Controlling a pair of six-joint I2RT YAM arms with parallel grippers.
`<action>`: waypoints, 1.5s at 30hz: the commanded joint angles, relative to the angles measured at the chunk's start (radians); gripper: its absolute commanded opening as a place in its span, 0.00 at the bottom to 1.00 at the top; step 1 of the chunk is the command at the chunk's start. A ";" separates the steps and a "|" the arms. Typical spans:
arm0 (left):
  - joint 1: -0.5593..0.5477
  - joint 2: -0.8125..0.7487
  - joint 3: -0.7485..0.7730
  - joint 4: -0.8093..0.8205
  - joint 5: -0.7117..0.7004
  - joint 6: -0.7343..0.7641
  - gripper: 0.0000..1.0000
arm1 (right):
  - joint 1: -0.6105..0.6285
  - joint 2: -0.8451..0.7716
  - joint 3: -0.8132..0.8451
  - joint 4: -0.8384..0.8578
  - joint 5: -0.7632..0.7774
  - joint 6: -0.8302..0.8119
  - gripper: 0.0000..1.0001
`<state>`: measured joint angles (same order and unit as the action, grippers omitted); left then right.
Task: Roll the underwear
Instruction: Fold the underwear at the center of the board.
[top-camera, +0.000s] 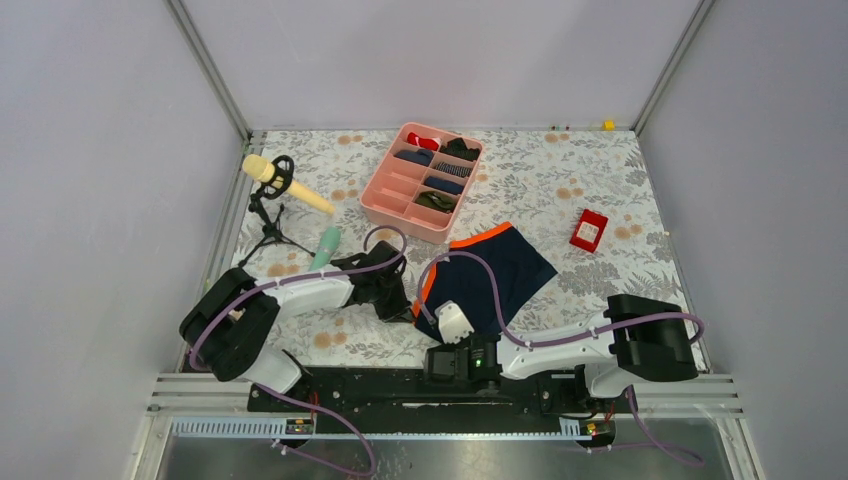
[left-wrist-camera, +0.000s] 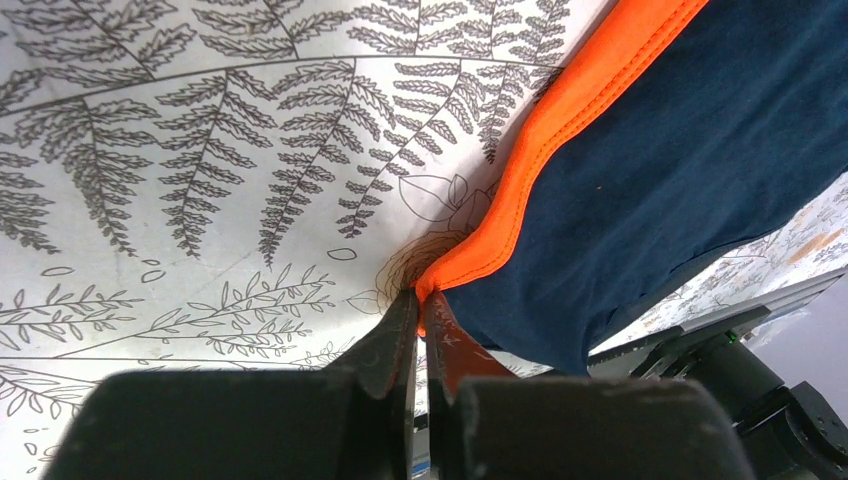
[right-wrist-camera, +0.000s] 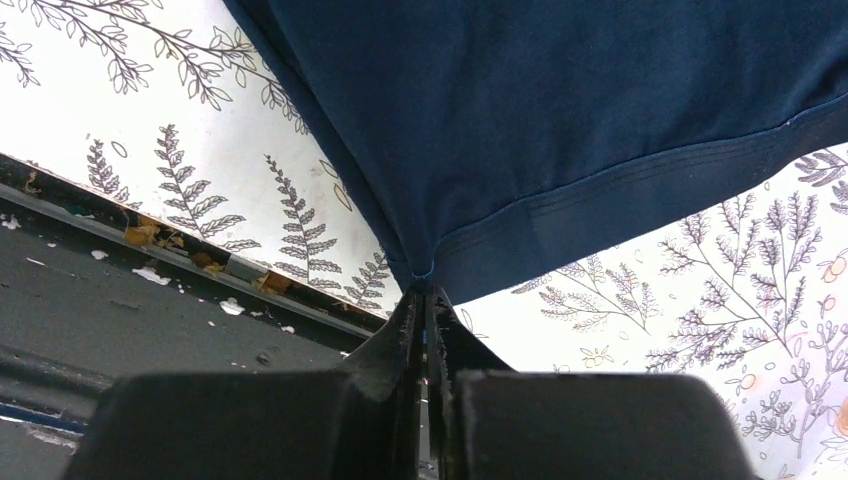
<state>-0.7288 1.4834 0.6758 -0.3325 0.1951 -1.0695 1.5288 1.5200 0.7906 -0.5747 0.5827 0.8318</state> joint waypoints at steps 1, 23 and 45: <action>0.008 0.018 -0.001 0.012 -0.034 -0.001 0.00 | -0.006 -0.001 0.000 0.010 0.009 0.001 0.00; -0.012 -0.269 0.170 -0.217 0.012 0.034 0.00 | 0.011 -0.434 0.117 -0.360 0.096 -0.023 0.00; -0.022 0.238 0.819 -0.215 0.060 0.183 0.00 | -0.496 -0.592 0.073 -0.253 0.028 -0.252 0.00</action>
<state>-0.7467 1.6627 1.3930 -0.5640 0.2283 -0.9211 1.0916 0.9375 0.8646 -0.8780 0.6331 0.6460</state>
